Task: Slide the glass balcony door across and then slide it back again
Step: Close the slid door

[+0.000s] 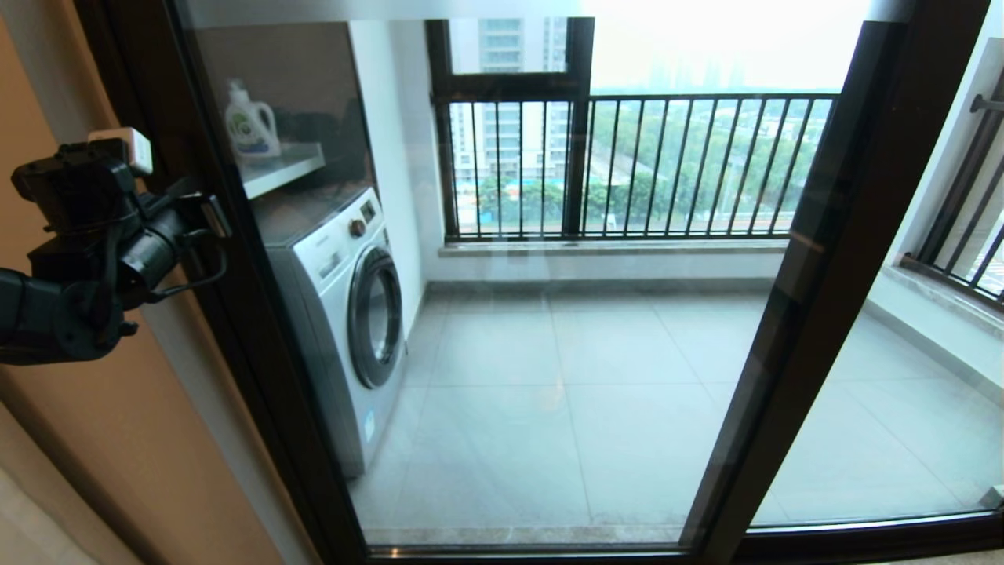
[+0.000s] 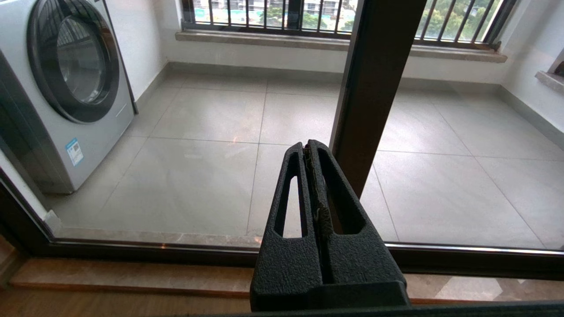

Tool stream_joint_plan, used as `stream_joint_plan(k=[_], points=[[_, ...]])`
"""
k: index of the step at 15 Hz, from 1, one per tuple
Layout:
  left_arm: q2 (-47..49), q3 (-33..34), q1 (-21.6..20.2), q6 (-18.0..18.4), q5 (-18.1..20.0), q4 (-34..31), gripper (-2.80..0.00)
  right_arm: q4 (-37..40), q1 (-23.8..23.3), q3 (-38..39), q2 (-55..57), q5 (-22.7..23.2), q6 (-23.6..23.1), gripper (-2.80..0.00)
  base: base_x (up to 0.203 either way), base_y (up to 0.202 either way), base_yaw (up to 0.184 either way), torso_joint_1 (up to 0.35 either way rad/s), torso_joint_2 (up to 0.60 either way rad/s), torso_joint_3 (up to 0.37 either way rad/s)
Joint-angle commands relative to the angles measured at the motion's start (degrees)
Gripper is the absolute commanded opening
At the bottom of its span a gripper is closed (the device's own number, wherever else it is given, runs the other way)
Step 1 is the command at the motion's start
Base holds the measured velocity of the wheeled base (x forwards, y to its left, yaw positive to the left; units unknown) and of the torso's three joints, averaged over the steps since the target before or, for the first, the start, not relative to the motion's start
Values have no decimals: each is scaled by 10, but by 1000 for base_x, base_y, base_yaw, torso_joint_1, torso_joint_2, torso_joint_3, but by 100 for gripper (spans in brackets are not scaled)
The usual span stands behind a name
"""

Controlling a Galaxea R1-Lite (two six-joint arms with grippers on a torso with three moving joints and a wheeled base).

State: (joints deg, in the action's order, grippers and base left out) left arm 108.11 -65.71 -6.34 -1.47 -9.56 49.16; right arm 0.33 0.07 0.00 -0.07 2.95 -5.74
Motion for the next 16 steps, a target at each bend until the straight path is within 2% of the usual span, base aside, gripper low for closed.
stream_joint_plan(k=[1, 4, 6, 10, 13, 16], points=[[-7, 2, -2, 0, -1, 2, -280, 0, 0, 1, 1, 0, -1, -280, 0, 0, 0, 0, 0, 0], [-39, 37, -1, 0, 10, 2, -280, 0, 0, 1, 1, 0, -1, -280, 0, 0, 0, 0, 0, 0], [-67, 73, -1, 0, 49, 2, -280, 0, 0, 1, 1, 0, -1, -280, 0, 0, 0, 0, 0, 0], [-85, 91, 3, 0, 50, 2, -280, 0, 0, 1, 1, 0, -1, -280, 0, 0, 0, 0, 0, 0], [-137, 148, 17, -1, 51, 2, -280, 0, 0, 1, 1, 0, -1, -280, 0, 0, 0, 0, 0, 0], [-179, 189, 9, -3, 51, 2, -280, 0, 0, 1, 1, 0, -1, -280, 0, 0, 0, 0, 0, 0]])
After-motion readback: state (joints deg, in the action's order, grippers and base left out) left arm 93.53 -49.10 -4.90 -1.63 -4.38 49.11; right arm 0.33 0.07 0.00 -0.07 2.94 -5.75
